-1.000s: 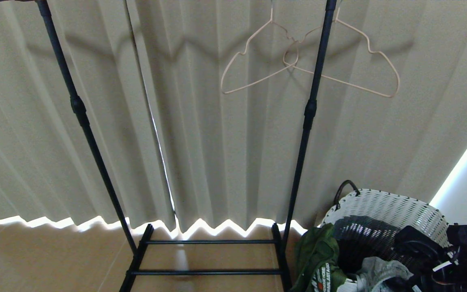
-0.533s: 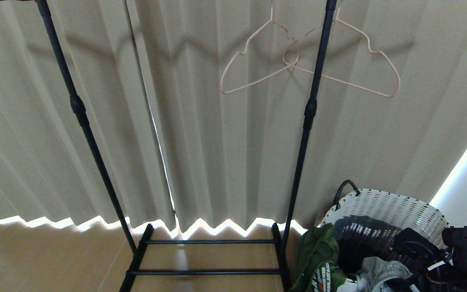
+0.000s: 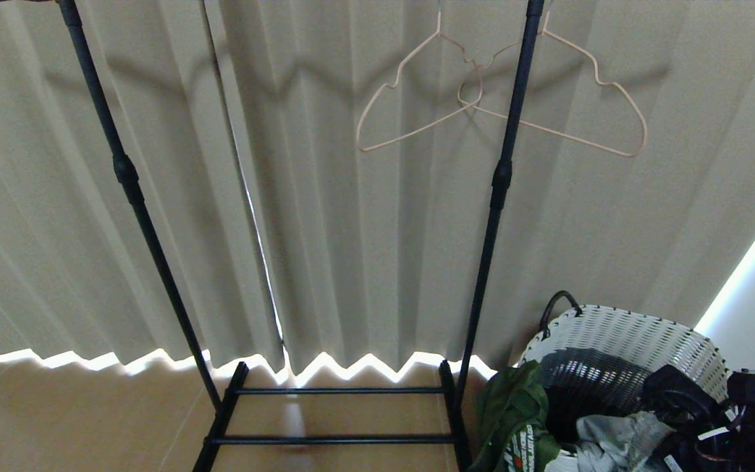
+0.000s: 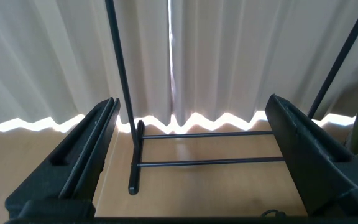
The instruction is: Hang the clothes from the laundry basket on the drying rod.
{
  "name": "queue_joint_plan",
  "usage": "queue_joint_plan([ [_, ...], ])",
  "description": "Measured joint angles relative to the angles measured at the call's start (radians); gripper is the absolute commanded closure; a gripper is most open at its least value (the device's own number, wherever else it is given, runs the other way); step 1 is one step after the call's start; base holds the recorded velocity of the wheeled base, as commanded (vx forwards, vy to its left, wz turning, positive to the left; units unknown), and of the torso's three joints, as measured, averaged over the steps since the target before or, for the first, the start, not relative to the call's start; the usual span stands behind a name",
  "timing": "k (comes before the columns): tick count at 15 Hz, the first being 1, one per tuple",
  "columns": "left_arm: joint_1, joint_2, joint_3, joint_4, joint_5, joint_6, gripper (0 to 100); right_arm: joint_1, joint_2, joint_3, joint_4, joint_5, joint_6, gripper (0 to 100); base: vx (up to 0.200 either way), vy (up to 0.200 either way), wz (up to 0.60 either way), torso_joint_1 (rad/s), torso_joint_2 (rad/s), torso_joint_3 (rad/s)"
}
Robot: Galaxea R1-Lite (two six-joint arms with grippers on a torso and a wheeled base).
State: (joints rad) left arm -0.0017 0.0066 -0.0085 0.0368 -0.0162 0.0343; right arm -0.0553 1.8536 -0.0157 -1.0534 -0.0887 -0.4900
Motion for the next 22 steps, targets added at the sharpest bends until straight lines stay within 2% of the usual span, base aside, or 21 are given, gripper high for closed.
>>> queue_joint_plan([
  [4,0.0,0.0,0.0,0.001,-0.001,0.0,0,0.005,-0.129,0.014,-0.06,0.001,0.0,100,0.0,0.0,0.0,0.0,0.0,0.0],
  [6,0.0,0.0,0.0,0.001,-0.002,0.002,0,0.005,-0.242,0.014,-0.053,0.002,-0.008,100,0.0,0.0,0.0,0.0,0.0,0.0],
  [8,0.0,0.0,0.0,0.001,-0.002,0.002,0,0.005,-0.347,-0.041,-0.004,0.005,-0.033,100,0.0,0.0,0.0,0.0,0.0,0.0],
  [10,0.0,0.0,0.0,0.002,-0.002,0.001,0,0.005,-0.456,-0.137,0.167,0.007,-0.044,100,0.0,0.0,0.0,0.0,0.0,0.0],
  [14,0.0,0.0,-0.001,0.002,-0.002,0.001,0,0.006,-0.711,-0.35,0.744,0.026,-0.044,100,0.0,0.0,0.0,0.0,0.0,0.0],
  [16,0.0,0.0,-0.001,0.001,-0.002,0.001,0,0.006,-0.841,-0.411,0.944,0.047,-0.044,100,0.0,0.0,0.0,0.0,0.0,0.0],
  [19,0.0,0.0,-0.001,0.001,-0.001,0.001,0,0.006,-0.99,-0.446,1.06,0.059,-0.044,100,0.0,0.0,0.0,0.0,0.0,0.0],
  [22,0.0,0.0,-0.001,0.001,-0.001,0.0,0,0.008,-1.06,-0.446,1.064,0.06,-0.044,100,0.0,0.0,0.0,0.0,0.0,0.0],
])
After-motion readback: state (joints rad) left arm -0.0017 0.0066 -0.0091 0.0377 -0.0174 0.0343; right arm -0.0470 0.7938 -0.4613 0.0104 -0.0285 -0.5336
